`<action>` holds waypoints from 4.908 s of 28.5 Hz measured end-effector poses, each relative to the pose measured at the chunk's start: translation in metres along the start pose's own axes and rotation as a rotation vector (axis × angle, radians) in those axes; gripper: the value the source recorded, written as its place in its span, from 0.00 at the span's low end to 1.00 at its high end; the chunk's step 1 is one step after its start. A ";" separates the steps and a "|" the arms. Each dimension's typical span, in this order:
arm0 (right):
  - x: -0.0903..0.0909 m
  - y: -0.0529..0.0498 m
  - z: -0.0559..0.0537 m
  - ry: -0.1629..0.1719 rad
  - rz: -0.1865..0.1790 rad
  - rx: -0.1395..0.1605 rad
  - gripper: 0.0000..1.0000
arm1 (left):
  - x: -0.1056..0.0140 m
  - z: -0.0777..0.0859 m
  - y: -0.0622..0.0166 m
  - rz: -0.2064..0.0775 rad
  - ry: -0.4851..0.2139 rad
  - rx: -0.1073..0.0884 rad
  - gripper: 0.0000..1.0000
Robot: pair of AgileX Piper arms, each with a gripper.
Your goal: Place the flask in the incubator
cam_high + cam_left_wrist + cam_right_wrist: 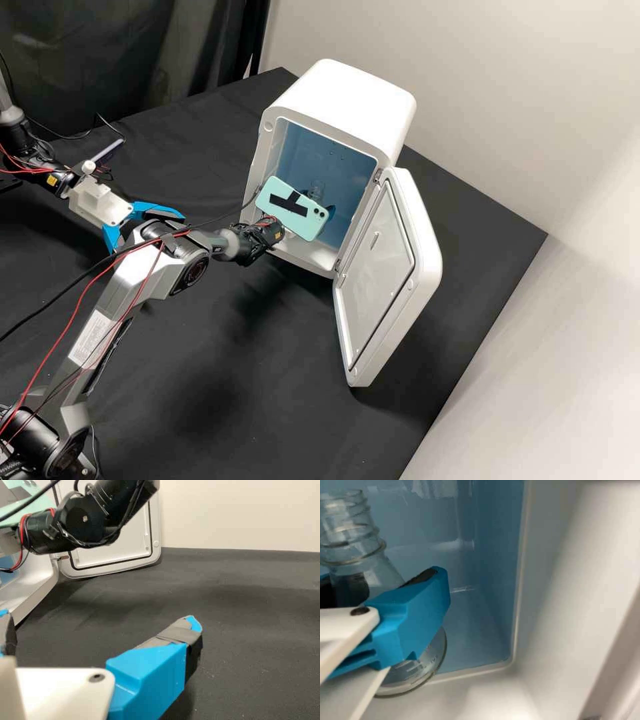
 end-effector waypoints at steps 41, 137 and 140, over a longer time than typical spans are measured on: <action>0.017 0.005 -0.001 -0.008 -0.015 0.008 1.00 | 0.002 0.000 0.0007 -0.004 0.002 0.002 1.00; -0.107 0.003 0.031 0.015 -0.014 0.155 1.00 | -0.003 0.001 0.0002 -0.007 0.003 0.001 1.00; -0.121 0.004 0.032 0.022 -0.006 0.154 1.00 | -0.003 0.001 0.0005 -0.006 0.002 0.001 1.00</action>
